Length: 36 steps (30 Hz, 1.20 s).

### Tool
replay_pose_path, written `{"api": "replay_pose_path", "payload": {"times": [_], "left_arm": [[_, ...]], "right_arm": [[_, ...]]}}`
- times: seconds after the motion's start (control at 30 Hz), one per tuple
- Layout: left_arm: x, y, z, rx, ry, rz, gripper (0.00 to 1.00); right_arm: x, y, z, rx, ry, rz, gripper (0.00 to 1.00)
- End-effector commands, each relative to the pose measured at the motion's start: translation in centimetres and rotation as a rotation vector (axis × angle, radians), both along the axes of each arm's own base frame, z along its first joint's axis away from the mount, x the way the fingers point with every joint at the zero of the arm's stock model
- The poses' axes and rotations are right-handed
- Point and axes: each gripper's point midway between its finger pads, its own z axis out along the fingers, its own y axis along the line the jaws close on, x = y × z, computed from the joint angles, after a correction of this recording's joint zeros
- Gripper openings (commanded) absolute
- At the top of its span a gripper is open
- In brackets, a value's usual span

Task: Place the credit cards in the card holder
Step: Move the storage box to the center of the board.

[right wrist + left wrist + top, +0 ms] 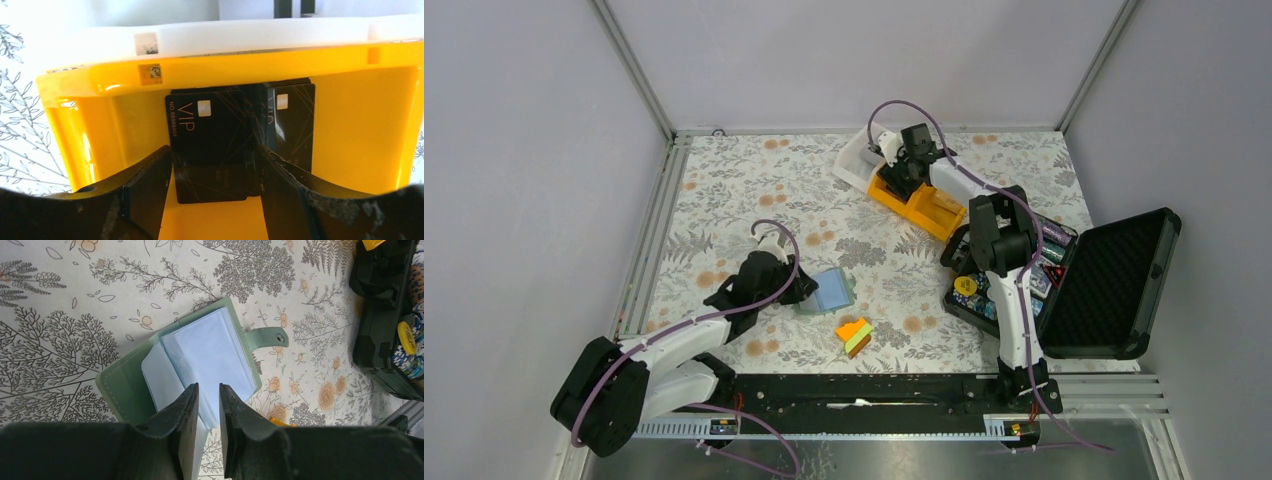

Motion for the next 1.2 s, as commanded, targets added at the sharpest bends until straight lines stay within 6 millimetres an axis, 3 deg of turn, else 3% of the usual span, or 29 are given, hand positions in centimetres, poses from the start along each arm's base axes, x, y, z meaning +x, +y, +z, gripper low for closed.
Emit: {"api": "replay_pose_path", "payload": {"times": [0.0, 0.23, 0.5, 0.63, 0.8, 0.97, 1.17], "left_arm": [[0.7, -0.1, 1.6, -0.014, -0.046, 0.002, 0.24], [0.7, 0.2, 1.7, -0.002, -0.048, 0.013, 0.24], [0.8, 0.1, 1.3, 0.002, -0.037, 0.008, 0.24], [0.7, 0.2, 1.2, 0.008, -0.038, 0.007, 0.24], [0.8, 0.4, 1.3, 0.020, -0.040, 0.017, 0.24], [1.3, 0.6, 3.4, 0.015, -0.056, 0.035, 0.24], [1.5, 1.9, 4.9, 0.031, -0.044, 0.081, 0.32]], "right_arm": [[-0.6, 0.4, 0.2, 0.000, 0.047, 0.036, 0.68], [-1.2, 0.6, -2.2, -0.009, 0.129, 0.047, 0.66], [-1.4, 2.0, -1.3, 0.075, 0.152, 0.033, 0.23], [-0.6, 2.1, -0.2, 0.090, 0.116, 0.008, 0.11], [0.4, 2.0, 2.2, 0.104, 0.064, -0.022, 0.10], [0.9, 1.6, 4.1, 0.113, 0.064, -0.050, 0.14], [1.7, 0.7, 3.9, 0.079, 0.051, -0.098, 0.42]]}}
